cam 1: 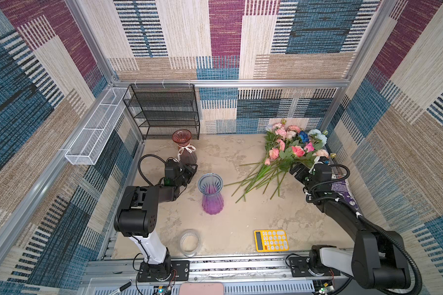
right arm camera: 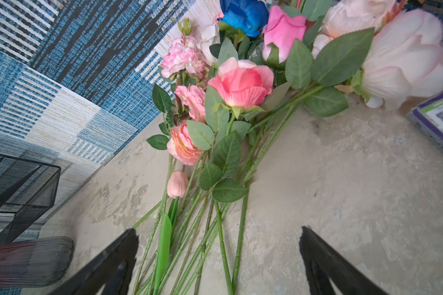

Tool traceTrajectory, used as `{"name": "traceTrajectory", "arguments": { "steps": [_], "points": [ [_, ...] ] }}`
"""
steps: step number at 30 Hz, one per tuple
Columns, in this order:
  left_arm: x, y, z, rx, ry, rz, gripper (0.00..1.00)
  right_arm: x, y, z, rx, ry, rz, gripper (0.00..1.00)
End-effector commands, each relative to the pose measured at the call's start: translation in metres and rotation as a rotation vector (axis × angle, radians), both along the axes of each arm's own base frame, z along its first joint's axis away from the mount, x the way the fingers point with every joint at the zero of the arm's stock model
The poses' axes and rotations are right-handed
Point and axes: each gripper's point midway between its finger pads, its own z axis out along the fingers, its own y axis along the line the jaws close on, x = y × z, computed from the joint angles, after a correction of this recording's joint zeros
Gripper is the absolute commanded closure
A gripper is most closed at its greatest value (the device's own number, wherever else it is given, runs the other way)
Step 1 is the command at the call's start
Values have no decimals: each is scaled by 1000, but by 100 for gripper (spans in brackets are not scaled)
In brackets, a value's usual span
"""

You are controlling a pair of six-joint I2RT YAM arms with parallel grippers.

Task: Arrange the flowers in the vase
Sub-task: 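Move the left gripper to the purple-blue vase and grip its base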

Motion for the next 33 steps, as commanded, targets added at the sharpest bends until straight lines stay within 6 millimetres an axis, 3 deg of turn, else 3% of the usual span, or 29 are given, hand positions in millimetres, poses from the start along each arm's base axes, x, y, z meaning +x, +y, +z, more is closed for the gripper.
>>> {"name": "traceTrajectory", "arguments": {
  "steps": [1,4,8,14,20,26,33],
  "points": [
    [-33,8,-12,22,86,78,46,-3,3,0,23,1,7,0],
    [-71,14,-21,104,192,101,47,-6,3,-2,29,10,6,0],
    [-113,22,-15,249,269,102,48,-9,3,-4,30,20,4,0],
    [-153,27,-20,357,367,65,49,-11,2,1,35,13,-7,0],
    [-155,-2,-36,292,363,-34,50,-10,3,8,43,2,-8,0],
    [-153,-40,-39,258,357,-126,50,-13,3,9,45,9,-5,0],
    [-150,-68,-39,254,339,-157,51,-16,3,9,56,7,-14,0]
  ]
}}
